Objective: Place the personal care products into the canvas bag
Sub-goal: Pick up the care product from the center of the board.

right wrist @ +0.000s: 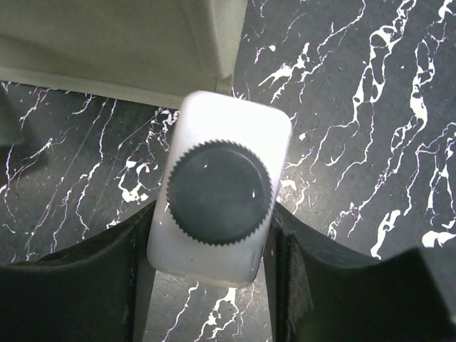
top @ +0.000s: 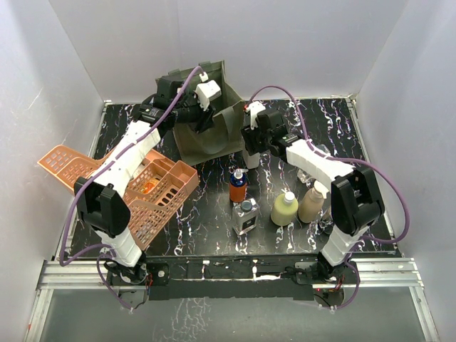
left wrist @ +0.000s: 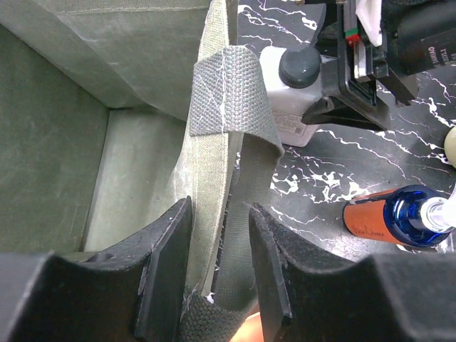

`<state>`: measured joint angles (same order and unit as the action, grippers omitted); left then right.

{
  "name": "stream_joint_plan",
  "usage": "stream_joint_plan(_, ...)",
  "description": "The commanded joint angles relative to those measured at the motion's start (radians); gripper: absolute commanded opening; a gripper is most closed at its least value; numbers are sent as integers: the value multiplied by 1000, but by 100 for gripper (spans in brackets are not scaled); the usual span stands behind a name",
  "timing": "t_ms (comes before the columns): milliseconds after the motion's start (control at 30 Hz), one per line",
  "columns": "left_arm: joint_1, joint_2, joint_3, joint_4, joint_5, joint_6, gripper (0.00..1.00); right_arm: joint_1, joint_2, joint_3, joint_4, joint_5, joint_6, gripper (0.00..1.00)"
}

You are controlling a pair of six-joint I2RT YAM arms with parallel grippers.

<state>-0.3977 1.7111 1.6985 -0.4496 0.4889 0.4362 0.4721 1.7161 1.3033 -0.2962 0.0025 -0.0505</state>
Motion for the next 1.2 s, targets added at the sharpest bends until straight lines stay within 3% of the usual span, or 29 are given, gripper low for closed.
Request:
stream_joint_plan(0,-4,-46,-5,-3,65,-12,36,-3,10,69,58,29,1,44)
stream_joint_plan(133,-9,-24,17,-27,126,-8,32,-4,-23,75,38,79,-26,16)
stream_joint_plan(200,-17,-10,40,-45,157,2,29,-10,-62,61,39,113,-35,8)
stream_joint_plan(533,-87,75,157,-115,236,48,0,-130,-336,2,-6,34,-119,8)
stream_joint_plan(833,-160,109,208,-186,278,116,0,-187,-399,235,-182,25,-177,8)
stream_joint_plan(1167,-207,124,255,-260,362,188,0,-184,-257,649,-315,-74,-163,8)
